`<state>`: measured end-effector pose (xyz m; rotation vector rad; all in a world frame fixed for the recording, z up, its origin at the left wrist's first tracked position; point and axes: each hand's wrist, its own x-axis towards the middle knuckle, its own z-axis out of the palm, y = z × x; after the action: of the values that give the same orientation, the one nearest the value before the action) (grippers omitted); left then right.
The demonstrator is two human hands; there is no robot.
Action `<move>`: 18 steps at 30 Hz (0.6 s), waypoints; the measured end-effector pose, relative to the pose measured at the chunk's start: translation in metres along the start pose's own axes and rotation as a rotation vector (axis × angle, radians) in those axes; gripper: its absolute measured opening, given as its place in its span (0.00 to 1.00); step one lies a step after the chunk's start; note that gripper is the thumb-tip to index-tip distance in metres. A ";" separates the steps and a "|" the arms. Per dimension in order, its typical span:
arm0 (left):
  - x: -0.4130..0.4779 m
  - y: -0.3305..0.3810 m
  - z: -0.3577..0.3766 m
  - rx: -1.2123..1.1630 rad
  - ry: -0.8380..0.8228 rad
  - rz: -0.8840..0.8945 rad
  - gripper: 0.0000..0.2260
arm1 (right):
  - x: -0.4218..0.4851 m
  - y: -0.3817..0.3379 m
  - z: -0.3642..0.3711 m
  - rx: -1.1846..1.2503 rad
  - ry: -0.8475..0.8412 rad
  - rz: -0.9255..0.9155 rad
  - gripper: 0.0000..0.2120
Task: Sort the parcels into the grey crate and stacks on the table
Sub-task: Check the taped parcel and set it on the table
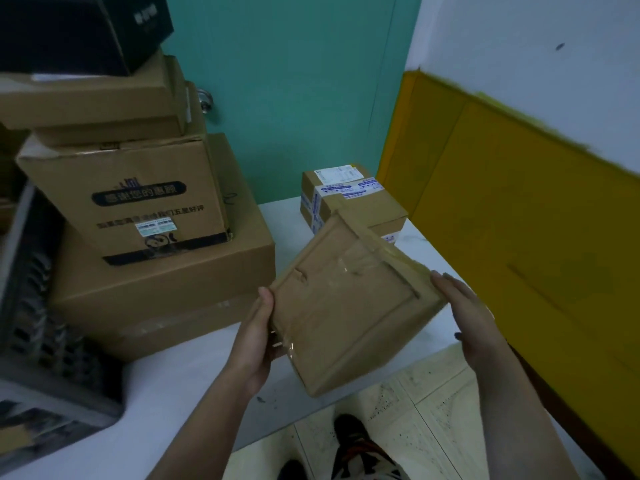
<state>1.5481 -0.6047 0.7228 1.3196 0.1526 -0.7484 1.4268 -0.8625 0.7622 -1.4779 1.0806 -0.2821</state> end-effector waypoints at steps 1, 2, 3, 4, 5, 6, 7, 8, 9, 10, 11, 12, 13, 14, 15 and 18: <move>0.000 -0.004 0.001 0.003 0.013 -0.013 0.28 | 0.006 0.002 -0.002 0.019 0.009 0.023 0.33; 0.001 -0.009 0.001 0.014 0.027 -0.028 0.27 | 0.011 0.005 -0.002 0.040 0.002 0.045 0.34; 0.002 -0.013 0.002 0.029 0.053 -0.045 0.26 | 0.015 0.008 -0.002 0.046 -0.015 0.060 0.35; 0.003 -0.017 0.003 0.058 0.103 -0.049 0.24 | 0.019 0.011 0.000 0.032 -0.030 0.065 0.36; 0.004 -0.020 0.004 0.111 0.165 -0.041 0.22 | 0.022 0.015 0.002 0.009 -0.038 0.059 0.38; 0.007 -0.025 0.002 0.186 0.245 -0.016 0.19 | 0.025 0.018 0.004 -0.014 -0.039 0.045 0.39; 0.007 -0.028 0.003 0.262 0.319 0.013 0.17 | 0.027 0.021 0.006 -0.040 -0.042 0.024 0.39; 0.008 -0.030 0.004 0.333 0.370 0.040 0.16 | 0.029 0.024 0.009 -0.064 -0.047 0.000 0.38; 0.009 -0.032 0.004 0.399 0.401 0.072 0.15 | 0.029 0.026 0.011 -0.091 -0.049 -0.028 0.37; 0.008 -0.032 0.006 0.453 0.434 0.092 0.15 | 0.030 0.027 0.012 -0.119 -0.049 -0.054 0.37; 0.008 -0.031 0.006 0.493 0.465 0.087 0.13 | 0.030 0.028 0.013 -0.149 -0.044 -0.076 0.37; 0.007 -0.028 0.008 0.523 0.495 0.084 0.16 | 0.030 0.029 0.012 -0.173 -0.044 -0.091 0.38; 0.006 -0.025 0.010 0.515 0.492 0.086 0.18 | 0.030 0.029 0.011 -0.196 -0.050 -0.107 0.39; 0.003 -0.023 0.014 0.451 0.461 0.085 0.21 | 0.030 0.029 0.010 -0.216 -0.062 -0.121 0.39; -0.001 -0.021 0.022 0.339 0.417 0.064 0.24 | 0.029 0.030 0.008 -0.238 -0.080 -0.131 0.39; -0.011 -0.021 0.039 0.112 0.273 -0.002 0.28 | 0.029 0.034 0.006 -0.298 -0.145 -0.152 0.34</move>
<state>1.5160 -0.6369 0.7218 1.5255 0.3343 -0.5825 1.4311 -0.8743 0.7188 -1.8220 0.9227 -0.1208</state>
